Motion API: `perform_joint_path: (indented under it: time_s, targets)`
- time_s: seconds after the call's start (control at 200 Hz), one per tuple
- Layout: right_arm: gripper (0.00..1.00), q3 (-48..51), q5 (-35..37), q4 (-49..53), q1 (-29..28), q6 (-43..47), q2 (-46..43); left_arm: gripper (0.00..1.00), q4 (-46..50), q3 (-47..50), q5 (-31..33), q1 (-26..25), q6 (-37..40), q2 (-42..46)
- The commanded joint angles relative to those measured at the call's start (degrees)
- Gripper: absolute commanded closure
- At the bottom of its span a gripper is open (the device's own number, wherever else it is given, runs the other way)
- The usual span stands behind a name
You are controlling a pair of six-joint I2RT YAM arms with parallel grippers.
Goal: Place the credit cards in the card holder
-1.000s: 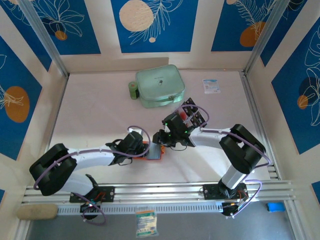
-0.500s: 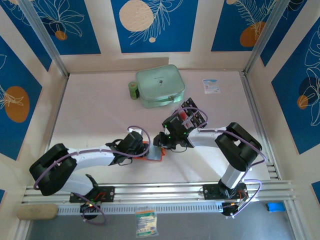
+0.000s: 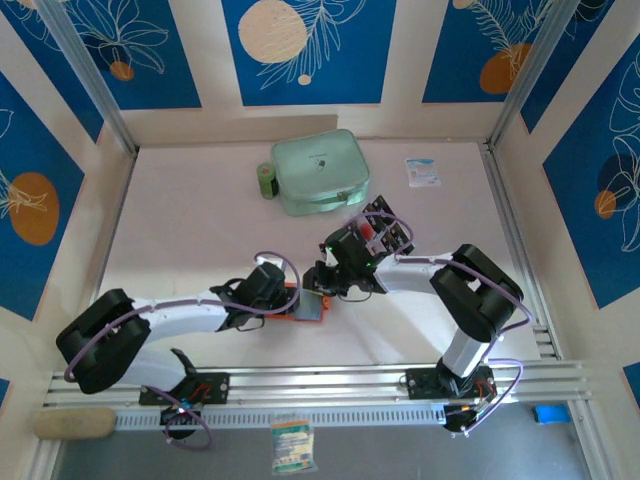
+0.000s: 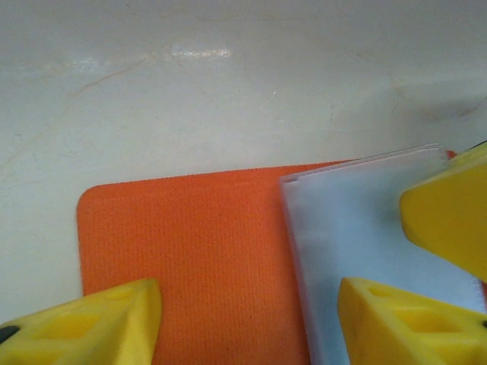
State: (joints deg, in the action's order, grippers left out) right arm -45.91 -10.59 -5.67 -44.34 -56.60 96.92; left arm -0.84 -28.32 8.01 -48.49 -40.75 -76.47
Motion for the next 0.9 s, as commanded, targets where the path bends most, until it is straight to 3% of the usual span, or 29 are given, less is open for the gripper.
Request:
perform_joint_path:
  time_s: [0.0,0.16,0.31,0.565,0.895]
  targets:
    - [0.69,-1.07,-1.98,0.32,0.05,-1.05,-2.04,0.31,3.44,0.11,0.60,0.23,-0.98,3.87]
    - [0.58,-1.53,-2.32,0.49,-0.56,-2.48,-2.87,0.14,6.68,-0.25,3.65,0.33,-2.11,10.51]
    - [0.51,-2.99,-2.12,0.96,-2.01,-3.66,-3.16,0.06,10.01,-0.42,6.66,0.52,-2.79,16.22]
    - [0.40,-6.69,-2.12,0.46,-3.79,-6.14,-0.28,0.03,13.91,0.70,10.46,0.91,-3.88,24.16]
    - [0.39,-10.52,-3.80,-4.09,-4.25,-9.88,8.71,0.02,16.97,2.26,10.96,1.21,-3.61,28.38]
